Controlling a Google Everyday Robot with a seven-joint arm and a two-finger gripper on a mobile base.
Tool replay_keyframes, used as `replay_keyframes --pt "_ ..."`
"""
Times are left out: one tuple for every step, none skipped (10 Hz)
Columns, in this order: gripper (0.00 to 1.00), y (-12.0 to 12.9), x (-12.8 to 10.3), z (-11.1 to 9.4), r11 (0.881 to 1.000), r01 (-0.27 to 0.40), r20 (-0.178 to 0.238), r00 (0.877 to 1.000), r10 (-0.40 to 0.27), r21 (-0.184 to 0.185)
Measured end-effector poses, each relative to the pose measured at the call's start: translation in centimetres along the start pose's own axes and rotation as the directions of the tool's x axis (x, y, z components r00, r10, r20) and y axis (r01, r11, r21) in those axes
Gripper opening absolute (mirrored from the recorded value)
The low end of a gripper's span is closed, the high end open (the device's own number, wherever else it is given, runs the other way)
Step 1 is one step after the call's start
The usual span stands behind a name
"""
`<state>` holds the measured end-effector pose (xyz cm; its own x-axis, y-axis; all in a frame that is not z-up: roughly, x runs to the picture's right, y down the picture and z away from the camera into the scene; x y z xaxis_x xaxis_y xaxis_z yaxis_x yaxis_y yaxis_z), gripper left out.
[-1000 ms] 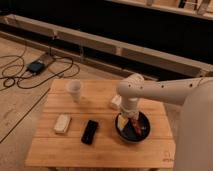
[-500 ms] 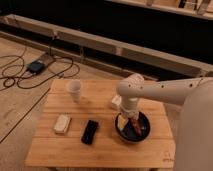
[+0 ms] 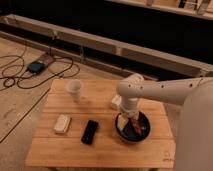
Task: Pick up the ceramic bowl
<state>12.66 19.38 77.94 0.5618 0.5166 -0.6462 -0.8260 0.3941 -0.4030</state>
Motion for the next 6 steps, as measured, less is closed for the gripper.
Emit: replay_keyframes --pt "0.68 -0.2 -0.1 0.0 1.000 -0.003 -0.001 1.000 0.003 0.004" --pt "0.68 -1.3 0.0 0.2 1.000 -0.016 -0.005 1.000 0.016 0.021" --pt "0.68 -2.3 -0.1 0.3 0.999 -0.028 -0.007 1.000 0.028 0.034" --pt "0.68 -4.0 -0.1 0.3 0.997 -0.052 -0.003 0.999 0.052 0.050" --pt "0.68 -5.2 -0.2 0.3 0.996 -0.075 0.004 0.997 0.074 0.056" --pt "0.68 -6.3 -0.1 0.3 0.994 -0.092 0.008 0.996 0.091 0.060"
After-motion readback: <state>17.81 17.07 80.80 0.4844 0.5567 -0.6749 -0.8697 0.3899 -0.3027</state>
